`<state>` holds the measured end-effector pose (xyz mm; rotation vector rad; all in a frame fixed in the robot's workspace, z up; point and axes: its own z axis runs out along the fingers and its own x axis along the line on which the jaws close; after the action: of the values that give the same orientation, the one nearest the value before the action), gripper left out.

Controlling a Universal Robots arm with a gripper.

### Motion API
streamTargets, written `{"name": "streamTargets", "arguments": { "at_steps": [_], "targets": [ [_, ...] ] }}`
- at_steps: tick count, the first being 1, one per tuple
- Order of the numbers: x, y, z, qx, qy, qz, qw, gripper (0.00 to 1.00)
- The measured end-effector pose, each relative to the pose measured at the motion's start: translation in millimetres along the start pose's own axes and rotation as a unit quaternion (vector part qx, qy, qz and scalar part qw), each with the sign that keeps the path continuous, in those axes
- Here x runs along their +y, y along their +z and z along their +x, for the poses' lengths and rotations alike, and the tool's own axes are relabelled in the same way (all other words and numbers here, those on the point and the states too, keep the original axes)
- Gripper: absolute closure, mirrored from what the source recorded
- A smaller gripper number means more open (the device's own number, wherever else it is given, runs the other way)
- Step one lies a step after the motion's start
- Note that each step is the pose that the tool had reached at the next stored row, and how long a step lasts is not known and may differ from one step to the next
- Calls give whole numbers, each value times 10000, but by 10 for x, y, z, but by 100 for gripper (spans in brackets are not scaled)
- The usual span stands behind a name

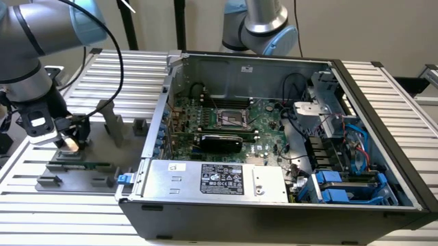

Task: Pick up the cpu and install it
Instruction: 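Pick up the cpu and move it towards the insertion slot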

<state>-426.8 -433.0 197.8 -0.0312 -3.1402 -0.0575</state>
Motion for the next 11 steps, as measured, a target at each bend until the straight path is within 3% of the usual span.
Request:
{"name": "streamTargets", "arguments": {
  "at_steps": [11],
  "targets": [
    [17,-475,-19,21,0,0,10000,45]
  ]
}}
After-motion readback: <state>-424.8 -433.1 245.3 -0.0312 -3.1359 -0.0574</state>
